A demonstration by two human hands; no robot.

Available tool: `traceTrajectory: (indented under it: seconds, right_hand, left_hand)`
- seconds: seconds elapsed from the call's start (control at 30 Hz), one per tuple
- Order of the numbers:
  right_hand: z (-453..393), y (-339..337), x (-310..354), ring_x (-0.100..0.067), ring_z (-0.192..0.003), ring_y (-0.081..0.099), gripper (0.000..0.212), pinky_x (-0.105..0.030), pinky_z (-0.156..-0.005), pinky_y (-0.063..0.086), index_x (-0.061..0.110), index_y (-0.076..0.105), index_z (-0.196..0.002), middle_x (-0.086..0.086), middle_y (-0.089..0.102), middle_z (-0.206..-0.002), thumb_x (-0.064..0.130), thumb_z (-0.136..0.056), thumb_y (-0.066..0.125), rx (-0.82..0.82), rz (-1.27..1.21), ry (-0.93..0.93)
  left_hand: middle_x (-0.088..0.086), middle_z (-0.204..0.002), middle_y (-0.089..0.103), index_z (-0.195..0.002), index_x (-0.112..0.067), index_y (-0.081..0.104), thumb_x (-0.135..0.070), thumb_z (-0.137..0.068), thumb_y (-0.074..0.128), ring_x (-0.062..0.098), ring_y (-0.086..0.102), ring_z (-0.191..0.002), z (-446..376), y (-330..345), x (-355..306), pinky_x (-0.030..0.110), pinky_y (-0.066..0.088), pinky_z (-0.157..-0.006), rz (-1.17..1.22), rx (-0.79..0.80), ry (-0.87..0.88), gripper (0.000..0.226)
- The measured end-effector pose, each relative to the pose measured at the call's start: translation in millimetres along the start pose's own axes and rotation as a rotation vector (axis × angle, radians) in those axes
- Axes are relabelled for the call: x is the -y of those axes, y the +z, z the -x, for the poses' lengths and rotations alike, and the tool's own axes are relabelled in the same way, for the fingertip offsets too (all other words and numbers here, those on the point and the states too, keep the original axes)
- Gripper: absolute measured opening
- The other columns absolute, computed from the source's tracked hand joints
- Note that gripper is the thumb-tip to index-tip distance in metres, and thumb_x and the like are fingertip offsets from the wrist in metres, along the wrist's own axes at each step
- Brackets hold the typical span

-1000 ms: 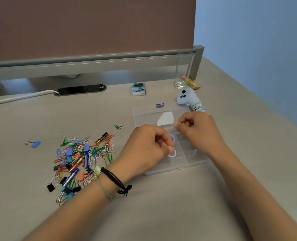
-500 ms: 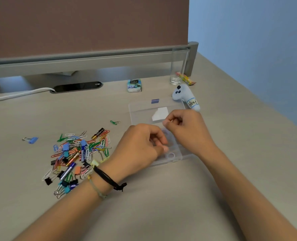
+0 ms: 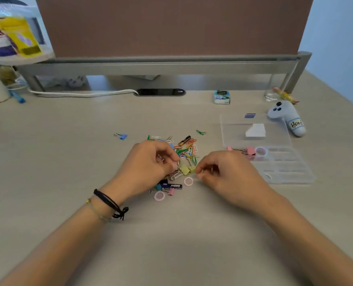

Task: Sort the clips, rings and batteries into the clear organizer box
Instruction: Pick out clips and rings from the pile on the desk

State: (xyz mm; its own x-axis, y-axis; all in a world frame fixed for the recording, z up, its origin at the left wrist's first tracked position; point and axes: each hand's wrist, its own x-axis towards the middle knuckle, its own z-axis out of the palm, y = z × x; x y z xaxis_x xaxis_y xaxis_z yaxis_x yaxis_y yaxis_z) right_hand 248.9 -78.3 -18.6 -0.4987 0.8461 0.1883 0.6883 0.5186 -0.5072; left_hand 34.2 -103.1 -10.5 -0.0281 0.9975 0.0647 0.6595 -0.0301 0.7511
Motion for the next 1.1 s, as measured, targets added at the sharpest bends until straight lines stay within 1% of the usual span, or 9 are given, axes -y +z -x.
traceTrajectory:
  seconds: [0.1, 0.2, 0.27, 0.43, 0.57, 0.67, 0.73, 0.9, 1.1]
  right_hand:
    - [-1.2, 14.2, 9.8, -0.009, -0.072, 0.059, 0.013, -0.034, -0.069, 0.051, 0.029, 0.074, -0.088, 0.011, 0.066, -0.077, 0.04, -0.082, 0.071, 0.013, 0.07, -0.027]
    - [-4.3, 25.0, 14.9, -0.013, -0.079, 0.061, 0.014, -0.036, -0.072, 0.051, 0.029, 0.073, -0.089, 0.009, 0.066, -0.081, 0.041, -0.082, 0.07, -0.006, 0.141, -0.023]
    - [-5.3, 28.9, 15.8, -0.013, -0.078, 0.06, 0.014, -0.036, -0.072, 0.051, 0.028, 0.072, -0.089, 0.01, 0.065, -0.081, 0.04, -0.082, 0.071, -0.015, 0.15, -0.012]
    - [-6.1, 28.5, 19.7, -0.008, -0.071, 0.057, 0.011, -0.037, -0.069, 0.051, 0.027, 0.067, -0.079, 0.01, 0.062, -0.073, 0.034, -0.078, 0.076, 0.003, 0.107, 0.005]
    - [-4.0, 26.8, 22.2, -0.006, -0.064, 0.057, 0.015, -0.034, -0.064, 0.05, 0.023, 0.064, -0.074, 0.011, 0.061, -0.065, 0.025, -0.076, 0.079, -0.023, 0.0, 0.021]
    - [-2.3, 27.3, 22.2, -0.008, -0.063, 0.057, 0.015, -0.034, -0.062, 0.05, 0.024, 0.064, -0.074, 0.01, 0.061, -0.063, 0.023, -0.077, 0.079, -0.019, -0.057, 0.016]
    - [-1.3, 28.4, 21.7, -0.008, -0.062, 0.056, 0.015, -0.034, -0.061, 0.05, 0.026, 0.063, -0.073, 0.009, 0.06, -0.063, 0.023, -0.078, 0.078, -0.012, -0.071, 0.007]
    - [0.3, 30.4, 19.9, -0.009, -0.063, 0.056, 0.016, -0.035, -0.06, 0.051, 0.027, 0.063, -0.074, 0.01, 0.06, -0.063, 0.024, -0.078, 0.078, 0.001, -0.093, 0.002]
    - [-0.1, 30.5, 20.3, -0.009, -0.062, 0.056, 0.017, -0.033, -0.06, 0.051, 0.026, 0.064, -0.073, 0.01, 0.06, -0.062, 0.021, -0.078, 0.079, -0.003, -0.13, -0.001]
  left_hand:
    - [-0.01, -0.065, 0.071, -0.078, -0.025, 0.076, -0.009, -0.079, 0.079, 0.005, 0.058, -0.055, 14.0, -8.7, 11.8, 0.023, 0.052, -0.064, -0.013, -0.004, 0.002, 0.016]
    - [-0.016, -0.059, 0.065, -0.076, -0.022, 0.075, -0.008, -0.077, 0.08, 0.001, 0.05, -0.051, 30.3, -12.6, 19.7, 0.014, 0.043, -0.055, -0.024, 0.015, -0.002, 0.015]
    - [-0.013, -0.057, 0.062, -0.074, -0.022, 0.073, -0.01, -0.075, 0.082, 0.0, 0.049, -0.05, 39.2, -13.2, 24.5, 0.013, 0.039, -0.053, -0.027, 0.037, -0.013, 0.015]
    - [-0.012, -0.06, 0.064, -0.075, -0.025, 0.072, -0.025, -0.069, 0.09, -0.001, 0.05, -0.05, 46.9, -13.6, 32.0, 0.016, 0.04, -0.051, -0.019, 0.05, -0.032, 0.019]
    - [-0.015, -0.059, 0.06, -0.076, -0.029, 0.071, -0.032, -0.067, 0.09, 0.001, 0.049, -0.051, 46.3, -11.9, 33.5, 0.029, 0.045, -0.056, -0.063, 0.033, -0.027, 0.021]
    - [-0.014, -0.057, 0.055, -0.073, -0.031, 0.07, -0.033, -0.068, 0.088, 0.003, 0.048, -0.052, 46.9, -9.7, 33.5, 0.035, 0.046, -0.058, -0.116, 0.029, -0.011, 0.019]
    - [-0.012, -0.059, 0.054, -0.074, -0.032, 0.07, -0.036, -0.069, 0.087, 0.004, 0.048, -0.054, 47.4, -9.8, 33.3, 0.035, 0.046, -0.059, -0.158, 0.033, 0.014, 0.018]
    - [-0.011, -0.068, 0.053, -0.085, -0.035, 0.074, -0.043, -0.079, 0.079, 0.004, 0.051, -0.066, 49.7, -12.6, 29.3, 0.029, 0.041, -0.061, -0.31, 0.076, 0.131, 0.011]
    - [-0.012, -0.074, 0.054, -0.092, -0.038, 0.065, -0.049, -0.084, 0.072, 0.002, 0.049, -0.073, 52.6, -12.7, 25.9, 0.029, 0.041, -0.065, -0.384, 0.116, 0.172, 0.016]
